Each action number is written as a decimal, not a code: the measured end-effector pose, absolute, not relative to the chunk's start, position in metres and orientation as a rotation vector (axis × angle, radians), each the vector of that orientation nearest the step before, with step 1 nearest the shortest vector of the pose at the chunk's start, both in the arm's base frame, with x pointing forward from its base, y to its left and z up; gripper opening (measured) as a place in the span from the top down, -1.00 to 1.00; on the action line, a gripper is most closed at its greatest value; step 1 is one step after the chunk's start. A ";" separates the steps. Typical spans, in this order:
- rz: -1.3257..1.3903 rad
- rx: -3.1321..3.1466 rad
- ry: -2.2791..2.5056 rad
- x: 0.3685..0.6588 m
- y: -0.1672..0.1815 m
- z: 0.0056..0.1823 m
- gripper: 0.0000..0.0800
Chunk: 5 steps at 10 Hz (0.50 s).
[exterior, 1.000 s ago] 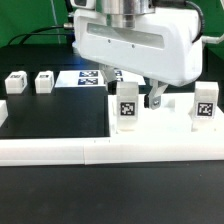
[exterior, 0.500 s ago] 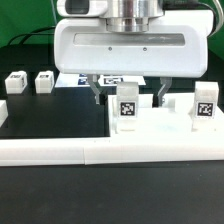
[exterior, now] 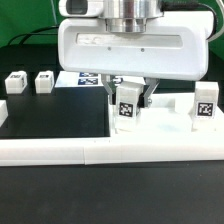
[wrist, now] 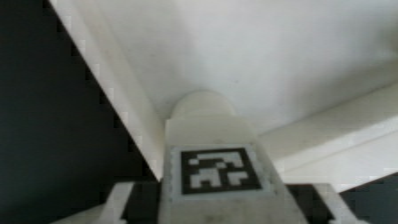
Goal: Assemble square table
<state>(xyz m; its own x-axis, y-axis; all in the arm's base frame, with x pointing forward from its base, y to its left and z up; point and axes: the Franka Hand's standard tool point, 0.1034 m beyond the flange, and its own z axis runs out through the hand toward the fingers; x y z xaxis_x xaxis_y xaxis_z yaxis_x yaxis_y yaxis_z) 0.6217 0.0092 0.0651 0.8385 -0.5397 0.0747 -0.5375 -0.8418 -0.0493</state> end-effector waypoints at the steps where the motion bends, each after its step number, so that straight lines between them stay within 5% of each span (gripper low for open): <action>1: -0.135 -2.921 1.052 0.622 0.008 0.064 0.28; 5: -0.075 -2.407 1.838 0.622 0.009 0.063 0.28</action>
Offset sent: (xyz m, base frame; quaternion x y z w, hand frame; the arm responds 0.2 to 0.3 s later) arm 0.0049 -0.0024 -0.0131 0.0203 -0.0185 0.4333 0.9008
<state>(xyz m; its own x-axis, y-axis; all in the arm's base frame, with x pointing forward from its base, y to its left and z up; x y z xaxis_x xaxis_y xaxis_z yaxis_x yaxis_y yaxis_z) 0.6222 0.0088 0.0627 0.2649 -0.9638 -0.0291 -0.9583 -0.2598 -0.1191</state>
